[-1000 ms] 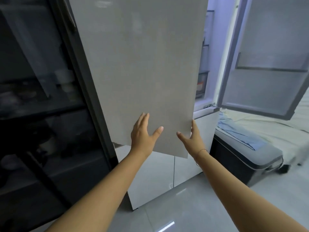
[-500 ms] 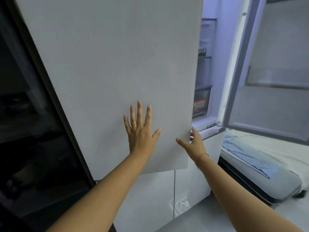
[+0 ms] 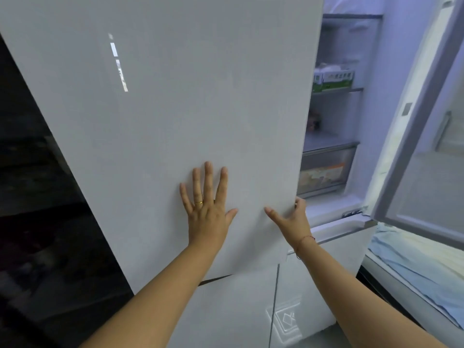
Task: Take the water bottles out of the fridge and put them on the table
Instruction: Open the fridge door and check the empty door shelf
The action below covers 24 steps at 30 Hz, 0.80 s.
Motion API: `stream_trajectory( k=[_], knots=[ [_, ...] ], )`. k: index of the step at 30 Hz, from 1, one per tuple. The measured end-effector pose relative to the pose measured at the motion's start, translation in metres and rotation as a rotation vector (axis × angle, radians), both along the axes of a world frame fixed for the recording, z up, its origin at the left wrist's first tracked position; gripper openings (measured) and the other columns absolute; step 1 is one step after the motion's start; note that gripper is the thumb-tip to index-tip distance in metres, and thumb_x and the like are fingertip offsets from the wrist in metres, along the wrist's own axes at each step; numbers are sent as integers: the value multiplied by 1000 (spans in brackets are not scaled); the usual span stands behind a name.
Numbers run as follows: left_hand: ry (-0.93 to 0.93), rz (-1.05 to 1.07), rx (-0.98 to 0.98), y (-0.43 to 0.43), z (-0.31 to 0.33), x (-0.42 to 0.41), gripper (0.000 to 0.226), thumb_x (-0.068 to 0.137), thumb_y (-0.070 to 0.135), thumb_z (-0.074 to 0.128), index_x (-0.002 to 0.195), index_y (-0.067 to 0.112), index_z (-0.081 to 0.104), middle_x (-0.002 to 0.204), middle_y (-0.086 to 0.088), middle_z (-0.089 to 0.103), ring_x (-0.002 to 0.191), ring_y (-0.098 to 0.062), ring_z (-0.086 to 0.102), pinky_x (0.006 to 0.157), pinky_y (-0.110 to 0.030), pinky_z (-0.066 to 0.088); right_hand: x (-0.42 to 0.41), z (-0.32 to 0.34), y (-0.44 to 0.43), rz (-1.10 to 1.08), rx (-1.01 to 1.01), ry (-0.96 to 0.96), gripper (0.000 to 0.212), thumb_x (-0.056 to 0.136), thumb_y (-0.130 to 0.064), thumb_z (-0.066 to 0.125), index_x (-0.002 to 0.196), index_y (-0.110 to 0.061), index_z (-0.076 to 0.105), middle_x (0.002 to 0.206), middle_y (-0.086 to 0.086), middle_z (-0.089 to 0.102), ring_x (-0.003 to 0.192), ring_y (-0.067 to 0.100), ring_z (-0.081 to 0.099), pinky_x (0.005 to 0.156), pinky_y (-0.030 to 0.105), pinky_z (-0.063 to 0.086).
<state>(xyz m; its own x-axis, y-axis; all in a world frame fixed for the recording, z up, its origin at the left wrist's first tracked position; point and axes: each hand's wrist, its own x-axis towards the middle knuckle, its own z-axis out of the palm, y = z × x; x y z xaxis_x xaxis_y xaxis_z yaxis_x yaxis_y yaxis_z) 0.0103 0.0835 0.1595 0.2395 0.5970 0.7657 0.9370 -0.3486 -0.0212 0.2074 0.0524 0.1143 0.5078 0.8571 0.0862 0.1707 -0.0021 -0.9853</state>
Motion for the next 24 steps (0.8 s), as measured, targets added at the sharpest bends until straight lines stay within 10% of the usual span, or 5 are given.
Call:
stream_trajectory(
  k=[24],
  knots=[
    [-14, 198, 16, 20, -3, 21, 119, 63, 50, 80, 152, 19, 7, 158, -13, 5, 145, -36, 6, 113, -61, 10, 17, 8, 45, 116, 30, -86, 58, 65, -44, 81, 107, -23, 48, 107, -2, 65, 99, 20, 61, 86, 39, 50]
  ],
)
